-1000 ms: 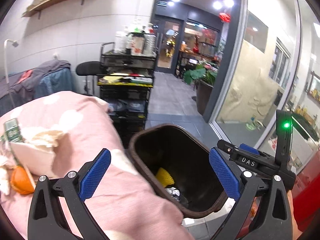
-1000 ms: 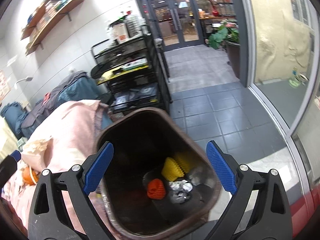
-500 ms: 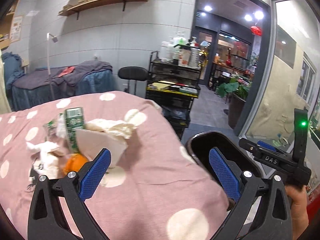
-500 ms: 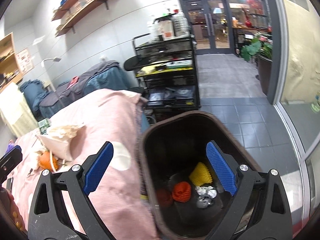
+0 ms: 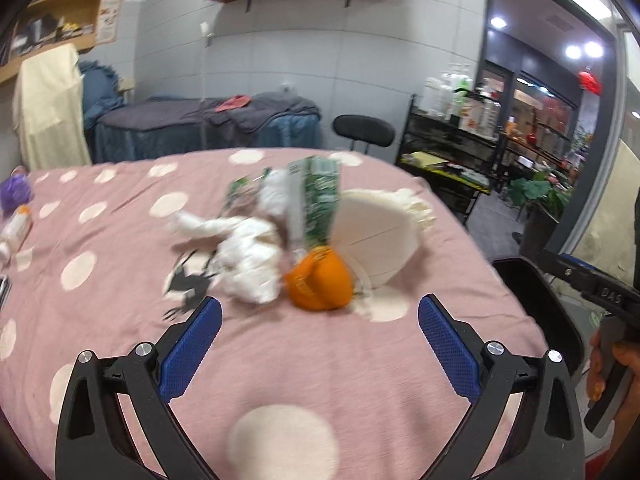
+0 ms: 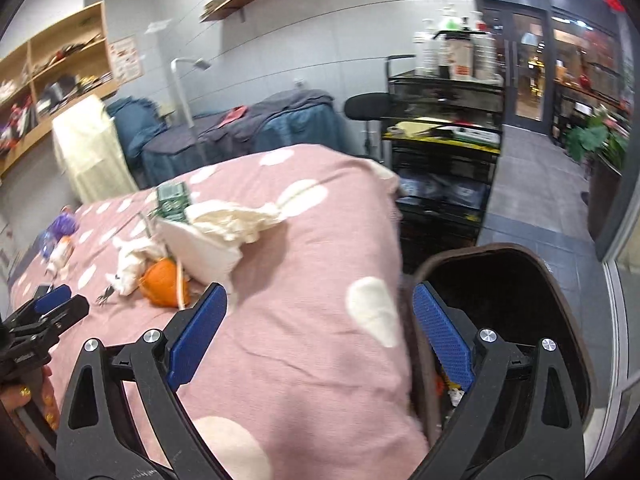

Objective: Collect trash
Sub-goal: 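Move both tools back over the bed toward the tissues and orange peel, then grasp the white tissue wad with the left tool while the right tool grasps the orange peel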

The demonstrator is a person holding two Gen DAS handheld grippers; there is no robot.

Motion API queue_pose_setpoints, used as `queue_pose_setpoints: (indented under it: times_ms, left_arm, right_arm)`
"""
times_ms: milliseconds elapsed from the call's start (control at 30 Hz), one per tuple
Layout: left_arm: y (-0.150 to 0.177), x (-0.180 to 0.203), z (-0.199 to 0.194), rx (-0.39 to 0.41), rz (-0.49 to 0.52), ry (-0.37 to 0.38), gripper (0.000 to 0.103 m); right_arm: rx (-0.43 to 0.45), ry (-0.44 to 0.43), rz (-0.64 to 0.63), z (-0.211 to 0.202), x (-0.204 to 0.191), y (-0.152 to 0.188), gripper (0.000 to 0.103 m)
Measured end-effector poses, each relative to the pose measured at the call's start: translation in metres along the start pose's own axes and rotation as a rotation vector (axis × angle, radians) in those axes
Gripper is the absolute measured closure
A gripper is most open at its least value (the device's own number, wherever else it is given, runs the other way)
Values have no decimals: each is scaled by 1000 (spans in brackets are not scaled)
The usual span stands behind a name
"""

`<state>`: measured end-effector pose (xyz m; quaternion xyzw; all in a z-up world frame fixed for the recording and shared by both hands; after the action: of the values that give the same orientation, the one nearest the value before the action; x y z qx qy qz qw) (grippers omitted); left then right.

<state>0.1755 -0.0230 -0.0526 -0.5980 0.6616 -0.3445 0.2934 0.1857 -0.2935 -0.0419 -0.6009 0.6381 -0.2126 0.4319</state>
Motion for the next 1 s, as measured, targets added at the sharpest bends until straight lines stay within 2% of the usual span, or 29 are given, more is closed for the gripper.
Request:
queue_pose_setpoints:
  times_ms: [167,367,500,667,767,833,900,1000]
  left_arm:
    - [6,-44,7,-36,-71,-35,6]
    - [1,-70,16,-47,-71,-60,6]
    - [-5,-75,30,-77,-83,-15,6]
    - [-18,-59,52,-105,-80,55,7]
    - [-27,-48,70,-130,-58,70,16]
    - [-29,-41,87,-169,-32,50,22]
    - [-27,-37,101,-218,-19,49,40]
    - [-22,-39,105,-231,-36,45,60]
  right_arm:
    - [-58,-65,-60,23,-32,-3,10]
    - [-156,-192,-77,53,-68,-3,10]
    - [-235,-293,-98,74,-96,0,10]
    - [-234,-278,-82,84,-102,-7,10]
    - [-232,-252,-88,84,-99,-10,10]
    - [-238,-252,-93,83,-100,-10,10]
    - [-244,-258,-104,83,-103,-9,10]
    - [-243,-281,-125,84,-111,-9,10]
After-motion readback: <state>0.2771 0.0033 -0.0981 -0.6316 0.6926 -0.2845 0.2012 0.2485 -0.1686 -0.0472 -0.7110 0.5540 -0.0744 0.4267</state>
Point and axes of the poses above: each gripper's, at about its wrist camera, not at the fingertips, and z roughly the way its jaws point, x to its right, y to its underside, the point moved 4 cm from there along z, roughly the way its jaws point, and after that the axes turned 10 degrees about -y, right-handed, at the moved point
